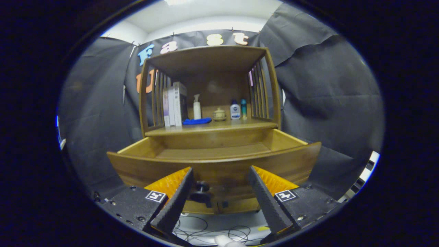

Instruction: Pull open the drawer, take out the items inside it, and place them on the countertop above the cabinet.

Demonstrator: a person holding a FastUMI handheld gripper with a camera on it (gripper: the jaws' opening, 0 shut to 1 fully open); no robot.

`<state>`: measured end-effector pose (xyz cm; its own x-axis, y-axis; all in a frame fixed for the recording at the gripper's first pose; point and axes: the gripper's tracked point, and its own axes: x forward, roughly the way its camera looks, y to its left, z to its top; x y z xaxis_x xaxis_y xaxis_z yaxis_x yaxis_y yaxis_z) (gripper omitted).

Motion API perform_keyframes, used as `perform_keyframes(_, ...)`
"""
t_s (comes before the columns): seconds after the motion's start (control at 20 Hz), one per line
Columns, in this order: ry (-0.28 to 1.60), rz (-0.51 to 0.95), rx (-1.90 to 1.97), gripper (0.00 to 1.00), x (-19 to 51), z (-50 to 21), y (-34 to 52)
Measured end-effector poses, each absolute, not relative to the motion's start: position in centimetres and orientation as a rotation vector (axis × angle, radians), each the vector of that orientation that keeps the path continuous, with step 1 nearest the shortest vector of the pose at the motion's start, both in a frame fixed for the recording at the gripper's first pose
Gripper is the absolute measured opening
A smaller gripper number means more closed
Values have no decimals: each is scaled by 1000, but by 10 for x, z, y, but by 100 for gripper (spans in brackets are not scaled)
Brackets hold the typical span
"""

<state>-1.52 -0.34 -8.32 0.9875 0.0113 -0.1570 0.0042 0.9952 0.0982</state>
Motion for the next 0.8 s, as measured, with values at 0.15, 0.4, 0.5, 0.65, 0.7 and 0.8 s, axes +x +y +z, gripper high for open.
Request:
perform_keyframes(0.15, 124, 19, 127, 100, -11, -43, -6)
perform_keyframes(0.4, 128, 43, 121, 100, 29, 17, 0)
perform_keyframes(0.5, 163, 56, 120, 100, 51, 31, 6)
perform_keyframes(0.65, 214, 71, 108, 100, 92, 50, 18)
perform_keyframes(0.7, 250, 76, 95, 100, 104, 51, 22)
perform_keyframes(0.8, 315, 76, 77, 100, 127, 48, 30)
